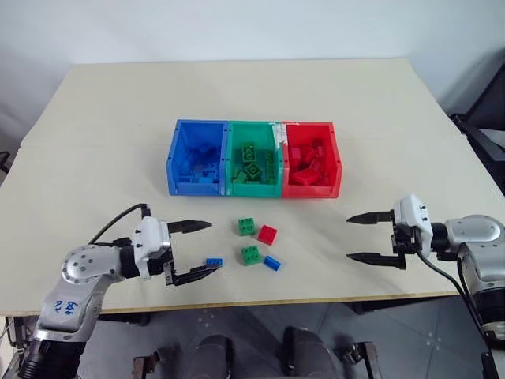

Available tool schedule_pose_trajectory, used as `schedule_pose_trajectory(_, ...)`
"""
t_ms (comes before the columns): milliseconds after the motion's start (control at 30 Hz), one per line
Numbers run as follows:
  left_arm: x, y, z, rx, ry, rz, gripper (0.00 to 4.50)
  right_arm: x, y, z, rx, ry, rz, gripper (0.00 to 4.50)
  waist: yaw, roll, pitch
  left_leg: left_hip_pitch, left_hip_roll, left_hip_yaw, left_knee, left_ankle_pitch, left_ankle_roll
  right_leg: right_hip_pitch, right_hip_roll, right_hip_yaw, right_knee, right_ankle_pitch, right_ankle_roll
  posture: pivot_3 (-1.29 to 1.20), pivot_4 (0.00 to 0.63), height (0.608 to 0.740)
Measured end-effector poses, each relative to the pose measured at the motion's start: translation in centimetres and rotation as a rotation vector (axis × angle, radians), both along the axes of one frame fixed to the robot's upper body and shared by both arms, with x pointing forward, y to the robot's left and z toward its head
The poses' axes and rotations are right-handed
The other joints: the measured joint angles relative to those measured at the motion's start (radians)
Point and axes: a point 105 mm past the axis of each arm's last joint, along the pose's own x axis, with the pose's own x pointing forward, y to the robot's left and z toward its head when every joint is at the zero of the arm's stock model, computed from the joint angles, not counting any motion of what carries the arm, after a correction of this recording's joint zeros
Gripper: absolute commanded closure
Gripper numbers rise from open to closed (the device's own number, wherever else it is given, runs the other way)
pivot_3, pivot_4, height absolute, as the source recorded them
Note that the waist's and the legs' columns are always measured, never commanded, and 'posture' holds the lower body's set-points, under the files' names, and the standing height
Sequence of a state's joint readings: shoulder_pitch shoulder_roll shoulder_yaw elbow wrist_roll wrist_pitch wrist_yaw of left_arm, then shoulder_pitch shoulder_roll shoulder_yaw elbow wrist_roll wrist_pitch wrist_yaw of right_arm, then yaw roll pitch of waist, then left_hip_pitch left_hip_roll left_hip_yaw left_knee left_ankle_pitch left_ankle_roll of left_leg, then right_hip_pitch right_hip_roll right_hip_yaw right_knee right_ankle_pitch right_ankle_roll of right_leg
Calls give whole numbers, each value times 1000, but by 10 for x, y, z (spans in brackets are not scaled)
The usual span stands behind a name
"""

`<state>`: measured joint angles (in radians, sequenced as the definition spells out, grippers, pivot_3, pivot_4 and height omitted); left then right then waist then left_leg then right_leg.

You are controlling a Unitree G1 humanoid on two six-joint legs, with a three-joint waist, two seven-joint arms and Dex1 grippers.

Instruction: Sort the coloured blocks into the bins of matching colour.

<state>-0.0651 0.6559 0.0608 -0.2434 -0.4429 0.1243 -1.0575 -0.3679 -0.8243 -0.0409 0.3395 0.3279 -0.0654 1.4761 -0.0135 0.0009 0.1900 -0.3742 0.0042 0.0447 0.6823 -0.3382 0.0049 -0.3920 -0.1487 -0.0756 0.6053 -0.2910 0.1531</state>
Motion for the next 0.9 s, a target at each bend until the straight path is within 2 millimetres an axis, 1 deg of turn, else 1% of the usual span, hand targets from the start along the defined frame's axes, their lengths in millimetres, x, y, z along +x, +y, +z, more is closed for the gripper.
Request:
schedule_pose_trajectory(67, 0, 0, -3, -8, 11, 4, 0, 4, 10, -1, 15, -8, 19, 19, -3, 0, 0, 0, 0, 0, 0, 0, 0, 0, 0, 0, 0, 0, 0, 0, 150, 740)
schedule_pose_trajectory(167, -2, 4, -6, -10, 19, 24, 0, 7, 39, -1, 15, 24, 96, 19, -8, 1, 0, 0, 1, -3, 0, 0, -1, 0, 0, 0, 1, 0, 0, 0, 150, 740)
schedule_pose_trajectory(200, -3, 6, -7, -12, 23, 34, 0, 8, 46, 0, 9, 40, 113, 19, -8, 1, 0, 0, 1, -5, 0, 0, -1, 0, 0, 0, 0, 0, 0, 0, 150, 740)
schedule_pose_trajectory(267, -11, 18, -12, -3, 56, 61, 0, 15, 68, 8, 25, 47, 123, 19, -13, 0, 0, 0, 3, -8, 0, 0, -1, -1, 0, 1, 0, 0, 0, 0, 150, 740)
schedule_pose_trajectory(333, -16, 25, -12, -1, 61, 85, 0, 20, 89, 14, 39, 47, 131, 19, -14, 1, 0, 0, 6, -8, 0, 0, -1, -1, 0, 1, 0, 0, 0, 0, 150, 740)
schedule_pose_trajectory(400, -22, 34, -13, -1, 69, 124, 0, 24, 110, 14, 62, 61, 133, 19, -11, 1, 0, 0, 6, -8, 0, -1, -2, -1, 0, 0, 0, 0, 0, 0, 150, 740)
schedule_pose_trajectory(467, -27, 40, -17, 4, 84, 157, 0, 25, 124, 9, 85, 79, 128, 19, -4, 0, 0, -1, 6, -8, 0, -1, -1, -1, 0, 0, 0, 0, 0, 0, 150, 740)
schedule_pose_trajectory(600, -33, 47, -17, 12, 84, 195, 0, 25, 142, -1, 84, 99, 119, 19, 7, 1, 0, -1, 6, -8, 0, -2, 0, -2, -1, 1, 0, 0, -1, 0, 150, 740)
schedule_pose_trajectory(767, -36, 48, -14, 18, 68, 215, 0, 33, 154, -11, 72, 87, 54, 19, 9, 1, 0, -1, 6, -7, 0, -2, 0, -2, 0, 1, 0, 0, -1, 0, 150, 740)
schedule_pose_trajectory(833, -36, 47, -14, 17, 65, 219, 0, 35, 154, -12, 75, 83, 32, 415, 9, 0, 0, -1, 6, -7, 0, -2, 0, -2, 0, 1, 0, 0, -1, 0, 150, 740)
schedule_pose_trajectory(900, -37, 46, -13, 17, 61, 217, 0, 33, 154, -14, 76, 89, 29, 941, 9, 1, 0, -1, 6, -7, 0, -3, 0, -2, 0, 1, 0, 0, -1, 0, 150, 740)
